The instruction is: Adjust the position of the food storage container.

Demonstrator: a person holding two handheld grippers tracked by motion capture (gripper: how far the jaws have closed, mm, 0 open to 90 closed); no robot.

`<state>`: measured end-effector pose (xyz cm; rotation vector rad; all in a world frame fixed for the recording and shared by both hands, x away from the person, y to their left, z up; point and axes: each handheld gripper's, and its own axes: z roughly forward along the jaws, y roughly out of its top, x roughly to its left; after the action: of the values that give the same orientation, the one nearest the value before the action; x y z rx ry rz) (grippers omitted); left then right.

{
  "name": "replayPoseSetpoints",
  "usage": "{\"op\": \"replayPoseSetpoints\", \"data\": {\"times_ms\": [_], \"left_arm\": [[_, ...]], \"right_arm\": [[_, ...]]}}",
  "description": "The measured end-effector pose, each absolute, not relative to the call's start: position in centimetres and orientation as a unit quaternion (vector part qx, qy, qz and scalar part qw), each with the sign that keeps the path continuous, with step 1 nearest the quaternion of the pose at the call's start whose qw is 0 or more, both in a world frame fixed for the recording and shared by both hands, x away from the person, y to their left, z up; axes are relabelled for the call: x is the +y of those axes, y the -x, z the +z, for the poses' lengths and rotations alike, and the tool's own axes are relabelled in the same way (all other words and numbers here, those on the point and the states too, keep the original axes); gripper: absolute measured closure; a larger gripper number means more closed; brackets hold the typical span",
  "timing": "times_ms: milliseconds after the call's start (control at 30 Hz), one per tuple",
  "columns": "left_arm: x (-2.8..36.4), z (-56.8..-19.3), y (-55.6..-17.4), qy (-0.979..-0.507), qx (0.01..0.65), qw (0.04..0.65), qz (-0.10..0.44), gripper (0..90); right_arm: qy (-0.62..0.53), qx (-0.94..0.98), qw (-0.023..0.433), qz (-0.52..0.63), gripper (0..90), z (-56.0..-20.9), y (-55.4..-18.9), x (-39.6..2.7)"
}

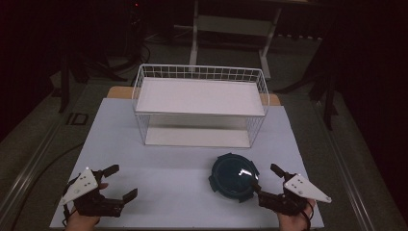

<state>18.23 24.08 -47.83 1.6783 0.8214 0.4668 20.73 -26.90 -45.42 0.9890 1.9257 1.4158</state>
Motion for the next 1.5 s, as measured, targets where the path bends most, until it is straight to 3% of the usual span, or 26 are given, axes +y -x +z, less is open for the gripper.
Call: {"op": "replayPoseSetpoints", "data": {"times_ms": [433, 933, 1100, 1367, 1500], "left_arm": [[24.1, -47.7, -18.3, -0.713, 0.348, 0.574, 0.203, 0.0], [24.3, -47.8, -18.4, -0.710, 0.352, 0.576, 0.200, 0.0], [24.2, -47.8, -18.4, -0.712, 0.351, 0.575, 0.199, 0.0], [24.3, -47.9, -18.4, -0.710, 0.351, 0.578, 0.197, 0.0], [24.4, -47.9, -18.5, -0.709, 0.352, 0.579, 0.195, 0.0]], "right_arm": [[-0.358, 0.709, 0.259, 0.550, 12.0, -43.4, -21.3, -26.7], [-0.373, 0.735, 0.242, 0.511, 10.4, -42.5, -25.7, -27.7], [-0.368, 0.754, 0.237, 0.489, 14.4, -43.5, -27.6, -27.9], [-0.383, 0.762, 0.227, 0.471, 27.0, -45.3, -29.6, -28.1], [-0.393, 0.770, 0.243, 0.439, 54.9, -46.3, -30.4, -28.4]]}}
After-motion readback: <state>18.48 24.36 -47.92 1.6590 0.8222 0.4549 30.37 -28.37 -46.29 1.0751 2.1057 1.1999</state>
